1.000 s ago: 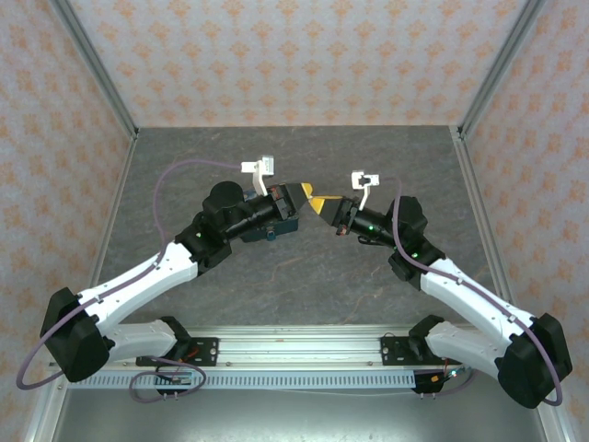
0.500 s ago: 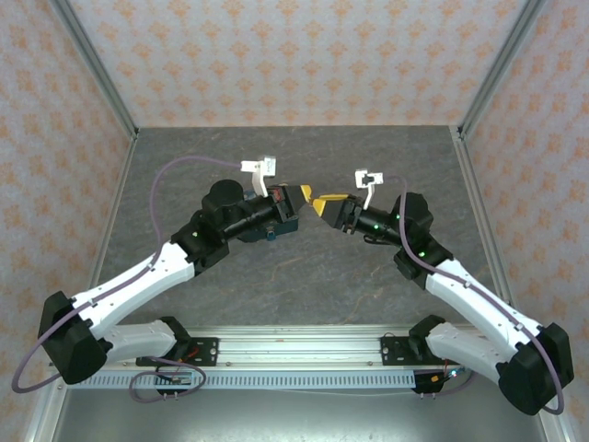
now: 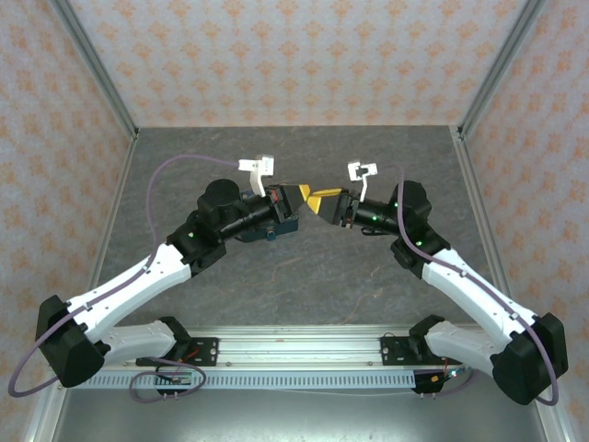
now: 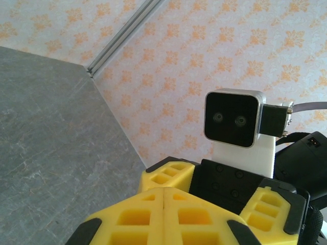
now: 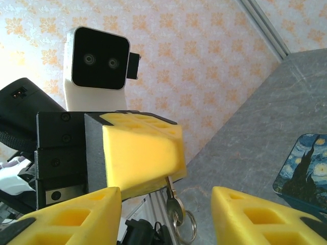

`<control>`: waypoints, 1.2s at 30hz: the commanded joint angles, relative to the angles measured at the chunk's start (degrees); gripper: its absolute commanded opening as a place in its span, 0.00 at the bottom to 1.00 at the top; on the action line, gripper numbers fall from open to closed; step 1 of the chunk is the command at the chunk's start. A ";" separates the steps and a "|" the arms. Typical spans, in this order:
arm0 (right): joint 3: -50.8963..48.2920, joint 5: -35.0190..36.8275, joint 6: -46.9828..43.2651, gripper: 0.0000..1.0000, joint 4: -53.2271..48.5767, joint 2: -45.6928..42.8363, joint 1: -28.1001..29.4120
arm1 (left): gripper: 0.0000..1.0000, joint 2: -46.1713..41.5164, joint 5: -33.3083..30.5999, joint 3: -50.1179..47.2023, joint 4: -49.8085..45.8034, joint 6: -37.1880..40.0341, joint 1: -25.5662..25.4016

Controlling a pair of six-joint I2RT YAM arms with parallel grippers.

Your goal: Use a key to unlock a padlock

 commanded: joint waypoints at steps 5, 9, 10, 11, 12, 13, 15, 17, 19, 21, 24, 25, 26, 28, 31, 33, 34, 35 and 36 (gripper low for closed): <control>-0.13 -2.72 1.08 0.40 4.00 0.08 0.57 | 0.00 -1.23 0.74 1.44 0.62 0.85 -0.36; 0.13 -2.94 1.01 0.35 3.65 0.50 0.79 | 0.00 -1.25 0.62 1.12 0.97 0.58 -0.40; 0.21 -2.99 0.95 0.34 3.45 0.68 0.87 | 0.00 -1.30 0.58 1.04 1.06 0.50 -0.37; 0.31 -3.12 0.92 0.33 3.36 0.83 1.02 | 0.00 -1.32 0.50 1.06 1.20 0.50 -0.38; 0.27 -3.21 0.88 0.33 3.19 0.94 1.04 | 0.00 -1.29 0.45 0.98 1.24 0.49 -0.39; 0.31 -3.09 0.80 0.32 3.03 1.04 1.13 | 0.00 -1.27 0.36 0.96 1.22 0.49 -0.38; 0.31 -3.06 0.62 0.31 2.60 1.14 1.19 | 0.00 -1.36 0.16 0.83 1.29 0.49 -0.44; 0.14 -2.63 0.56 0.29 2.38 1.14 1.17 | 0.00 -1.36 -0.05 0.83 1.24 0.56 -0.44; -0.08 -1.93 0.46 0.28 2.25 0.89 1.15 | 0.00 -1.46 -0.36 0.73 1.11 0.66 -0.43; -0.21 -1.40 0.17 0.26 1.96 0.66 1.16 | 0.00 -1.54 -0.80 0.63 0.97 0.80 -0.40; -0.30 -0.87 -0.17 0.24 1.45 0.26 1.14 | 0.00 -1.72 -1.03 0.74 0.63 1.07 -0.44; -0.30 -0.78 -0.40 0.24 1.09 0.14 1.14 | 0.00 -1.71 -1.05 0.80 0.50 1.17 -0.45; -0.30 -0.59 -0.54 0.24 0.69 -0.04 1.14 | 0.00 -1.84 -1.23 0.87 0.32 1.28 -0.44; -0.30 -0.17 -1.15 0.23 -0.14 -0.52 1.14 | 0.00 -1.84 -1.36 0.86 0.10 1.46 -0.44; -0.39 0.04 -1.42 0.22 -0.66 -0.79 1.16 | 0.00 -1.80 -1.58 0.89 -0.08 1.55 -0.44; -0.38 0.03 -1.38 0.21 -0.79 -0.83 1.14 | 0.00 -1.84 -1.67 0.72 -0.08 1.62 -0.43; -0.41 0.12 -1.33 0.20 -0.79 -0.88 1.16 | 0.00 -1.87 -1.69 0.75 -0.10 1.63 -0.44; -0.39 0.12 -1.35 0.20 -0.80 -0.90 1.14 | 0.00 -1.80 -1.58 0.78 -0.11 1.64 -0.43; -0.35 0.12 -1.25 0.19 -0.73 -0.94 1.14 | 0.00 -1.74 -1.50 0.76 -0.04 1.63 -0.47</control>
